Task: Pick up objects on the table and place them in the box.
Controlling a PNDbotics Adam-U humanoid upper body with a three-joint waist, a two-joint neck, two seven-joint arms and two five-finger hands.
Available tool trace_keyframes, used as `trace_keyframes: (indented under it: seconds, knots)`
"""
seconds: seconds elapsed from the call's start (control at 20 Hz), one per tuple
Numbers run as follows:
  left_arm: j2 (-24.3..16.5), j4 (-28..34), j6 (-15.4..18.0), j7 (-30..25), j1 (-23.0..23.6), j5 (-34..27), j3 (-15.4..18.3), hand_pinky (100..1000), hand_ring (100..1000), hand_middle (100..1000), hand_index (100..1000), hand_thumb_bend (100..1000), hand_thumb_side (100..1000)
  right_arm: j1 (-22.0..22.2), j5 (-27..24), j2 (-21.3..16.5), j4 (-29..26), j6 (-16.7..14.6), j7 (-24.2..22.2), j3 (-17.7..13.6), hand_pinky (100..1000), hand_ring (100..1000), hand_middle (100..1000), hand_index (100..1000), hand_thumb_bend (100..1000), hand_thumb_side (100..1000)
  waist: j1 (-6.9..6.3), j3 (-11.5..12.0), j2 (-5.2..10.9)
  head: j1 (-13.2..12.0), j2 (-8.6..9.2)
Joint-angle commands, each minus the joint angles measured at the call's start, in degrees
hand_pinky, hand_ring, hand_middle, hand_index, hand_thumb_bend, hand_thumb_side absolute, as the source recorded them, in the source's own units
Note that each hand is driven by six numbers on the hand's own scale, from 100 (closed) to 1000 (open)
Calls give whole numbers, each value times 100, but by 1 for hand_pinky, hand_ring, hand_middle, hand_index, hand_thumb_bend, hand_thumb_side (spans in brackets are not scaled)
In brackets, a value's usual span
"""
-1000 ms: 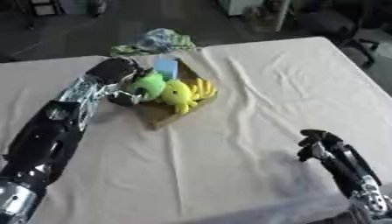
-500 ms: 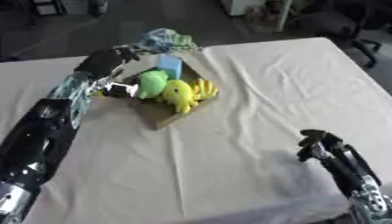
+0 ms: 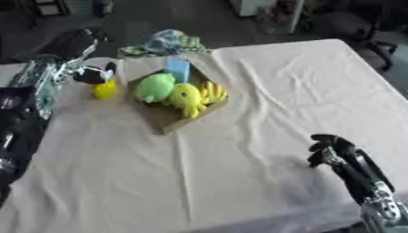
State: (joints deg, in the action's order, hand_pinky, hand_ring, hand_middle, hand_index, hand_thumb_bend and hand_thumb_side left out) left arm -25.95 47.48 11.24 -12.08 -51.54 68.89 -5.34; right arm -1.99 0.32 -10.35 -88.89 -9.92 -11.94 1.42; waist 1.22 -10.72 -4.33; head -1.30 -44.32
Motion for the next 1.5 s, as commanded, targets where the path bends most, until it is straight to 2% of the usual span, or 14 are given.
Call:
trace_keyframes:
  seconds: [0.05,0.4,0.55,0.8,0.9,1.05,1.1,1.15,1.2,1.3,1.5]
  knots:
    - [-88,-245,-6,-172,-87,106,196,791,738,786,865,158,287,-35,-21,-87,-41,-1,-10,-6,508,530,553,753,100,585,81,-12,62,21,20]
    - [57,-687,-135,51,39,254,292,783,736,792,867,151,340,-27,-57,-52,-27,11,-23,25,508,530,553,753,100,592,154,-68,31,-40,20]
    - [97,-813,-256,200,68,321,356,758,704,768,859,139,294,-27,-64,-42,-27,15,-28,30,508,530,553,753,100,594,164,-88,25,-46,20]
    - [148,-988,-468,614,122,383,410,742,682,750,845,132,274,-27,-74,-27,-25,18,-36,37,508,530,553,753,100,596,181,-127,17,-52,20]
    - [160,-1047,-505,679,144,421,416,708,626,683,793,100,261,-35,-79,-14,-27,19,-39,39,508,530,553,753,100,597,190,-143,5,-53,20]
    - [182,-1104,-514,749,173,485,410,642,526,548,694,100,249,-43,-82,0,-32,22,-38,36,508,530,553,753,100,600,193,-154,-11,-45,20]
    - [185,-1109,-510,781,179,504,407,635,519,538,688,100,248,-44,-82,2,-33,23,-39,36,508,530,553,753,100,596,193,-154,-15,-43,20]
    - [187,-1112,-505,810,183,519,406,594,470,477,641,100,244,-44,-81,2,-33,25,-38,35,508,530,552,753,100,601,192,-154,-18,-41,20]
    - [187,-1112,-498,838,184,530,405,590,466,471,636,100,244,-44,-81,1,-34,25,-38,34,508,530,552,753,100,600,191,-154,-19,-40,20]
    - [184,-1094,-487,918,176,524,410,549,408,399,570,100,243,-50,-78,0,-35,25,-36,31,508,530,552,753,100,596,186,-149,-17,-40,20]
    - [157,-970,-482,1240,150,427,402,511,359,340,511,100,244,-59,-70,-3,-39,23,-35,26,508,529,552,753,100,594,173,-133,-8,-32,20]
